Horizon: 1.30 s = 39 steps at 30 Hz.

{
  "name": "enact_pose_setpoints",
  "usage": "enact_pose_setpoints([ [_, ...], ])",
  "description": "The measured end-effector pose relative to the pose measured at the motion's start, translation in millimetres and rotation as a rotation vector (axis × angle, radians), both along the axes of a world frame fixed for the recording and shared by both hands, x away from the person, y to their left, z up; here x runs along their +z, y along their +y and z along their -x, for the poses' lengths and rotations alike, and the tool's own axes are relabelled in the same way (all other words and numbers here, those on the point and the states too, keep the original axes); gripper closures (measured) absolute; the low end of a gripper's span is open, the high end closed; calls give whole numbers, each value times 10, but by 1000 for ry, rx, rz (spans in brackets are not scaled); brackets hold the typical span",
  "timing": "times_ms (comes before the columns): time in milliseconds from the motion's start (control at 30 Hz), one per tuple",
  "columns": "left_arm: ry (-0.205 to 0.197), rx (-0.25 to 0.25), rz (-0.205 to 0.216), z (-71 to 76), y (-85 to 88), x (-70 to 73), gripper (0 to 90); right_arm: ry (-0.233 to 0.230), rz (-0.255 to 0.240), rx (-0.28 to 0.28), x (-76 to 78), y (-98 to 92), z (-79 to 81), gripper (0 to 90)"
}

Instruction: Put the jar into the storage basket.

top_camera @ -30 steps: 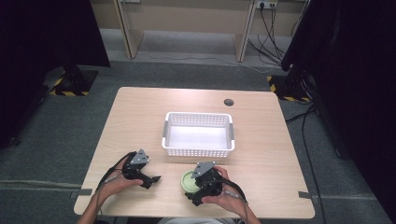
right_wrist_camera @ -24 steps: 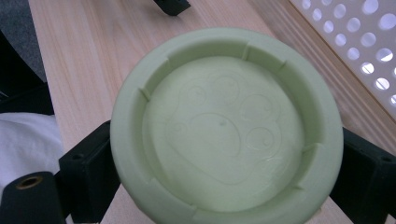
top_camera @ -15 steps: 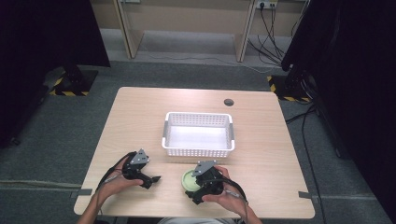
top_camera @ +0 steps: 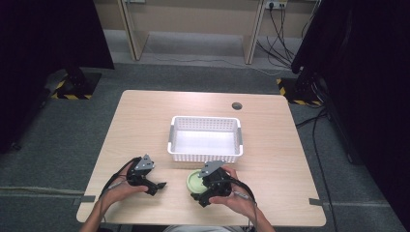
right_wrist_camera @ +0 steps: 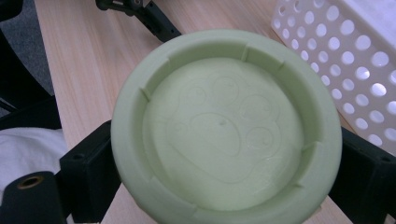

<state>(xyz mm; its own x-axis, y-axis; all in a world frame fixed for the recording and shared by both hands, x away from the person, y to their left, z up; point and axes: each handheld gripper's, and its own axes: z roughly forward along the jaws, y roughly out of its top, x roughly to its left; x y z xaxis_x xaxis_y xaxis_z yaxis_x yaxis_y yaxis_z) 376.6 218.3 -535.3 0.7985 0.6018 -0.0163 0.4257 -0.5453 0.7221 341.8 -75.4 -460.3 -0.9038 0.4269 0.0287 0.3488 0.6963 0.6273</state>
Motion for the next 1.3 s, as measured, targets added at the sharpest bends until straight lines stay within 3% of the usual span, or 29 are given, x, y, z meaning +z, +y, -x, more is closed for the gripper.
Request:
enact_pose_setpoints([
  [1300,0,0,0,0,0,0,0,-2,-22,8,408,154,-298,111],
])
